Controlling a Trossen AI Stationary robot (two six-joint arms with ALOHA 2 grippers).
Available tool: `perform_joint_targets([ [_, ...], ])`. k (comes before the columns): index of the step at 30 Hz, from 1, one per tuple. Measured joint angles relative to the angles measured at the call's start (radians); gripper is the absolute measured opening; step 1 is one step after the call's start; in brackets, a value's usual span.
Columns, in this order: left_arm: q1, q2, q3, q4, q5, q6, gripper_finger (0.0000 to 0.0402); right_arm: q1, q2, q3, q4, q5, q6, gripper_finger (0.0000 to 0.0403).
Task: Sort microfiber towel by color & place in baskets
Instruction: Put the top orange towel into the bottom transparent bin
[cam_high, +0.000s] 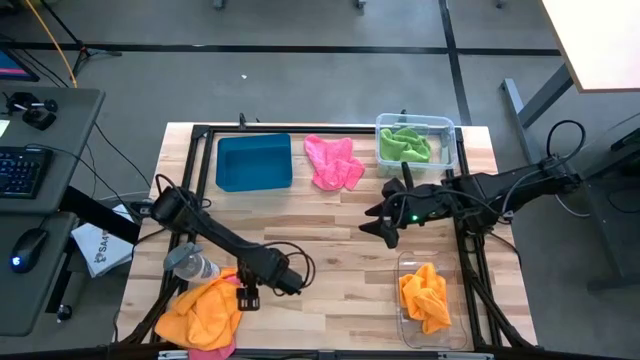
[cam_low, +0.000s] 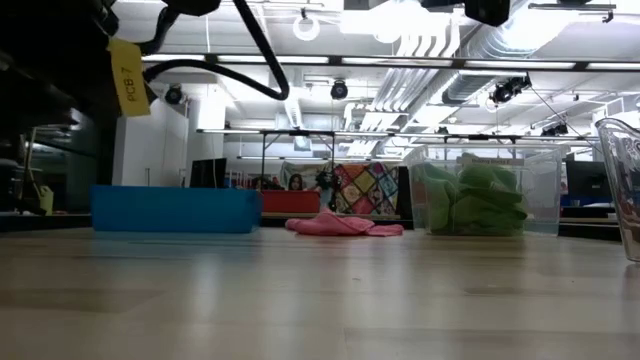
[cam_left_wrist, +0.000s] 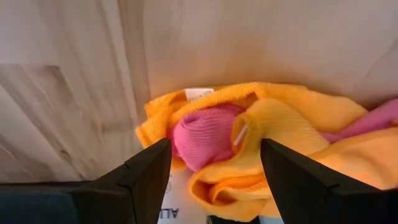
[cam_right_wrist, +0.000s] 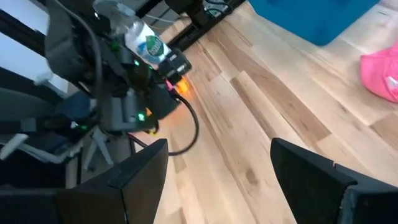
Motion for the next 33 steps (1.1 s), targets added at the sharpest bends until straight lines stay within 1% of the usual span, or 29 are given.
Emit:
perform_joint_targets([
  [3, -0.013, 0.0, 0.0, 0.029, 0.03, 0.008, 0.0236, -0.002, 0.0, 0.0, -0.033, -0.01, -0.004, 0.0279],
  [8, -0.016, 0.0, 0.0, 0.114, 0.047, 0.007, 0.0236, -0.002, 0.0, 0.0, -0.072, -0.018, -0.025, 0.0279],
  [14, -0.016, 0.0, 0.0, 0.103, 0.05, 0.0, 0.0236, -0.002, 0.0, 0.0, -0.102, -0.018, -0.027, 0.0279],
  [17, -0.025, 0.0, 0.0, 0.104, 0.051, 0.0, 0.0225, -0.002, 0.0, 0.0, -0.104, -0.018, -0.044, 0.0279],
  [20, -0.036, 0.0, -0.008, 0.112, 0.051, 0.0, 0.0201, -0.002, 0.0, 0.0, -0.103, -0.018, -0.045, 0.0279],
  [23, -0.042, 0.0, -0.026, 0.111, 0.049, 0.002, 0.0167, -0.002, 0.0, 0.0, -0.103, -0.018, -0.045, 0.0279],
  [29, -0.047, 0.0, -0.05, 0.107, 0.044, 0.049, 0.0075, -0.002, 0.0, 0.0, -0.104, -0.018, -0.045, 0.0279],
  [32, -0.046, 0.0, -0.026, 0.104, 0.044, 0.07, 0.0019, -0.002, 0.0, 0.0, -0.104, -0.018, -0.045, 0.0279],
  [33, -0.046, -0.005, -0.012, 0.107, 0.044, 0.08, 0.001, -0.002, 0.0, 0.0, -0.104, -0.018, -0.045, 0.0279],
])
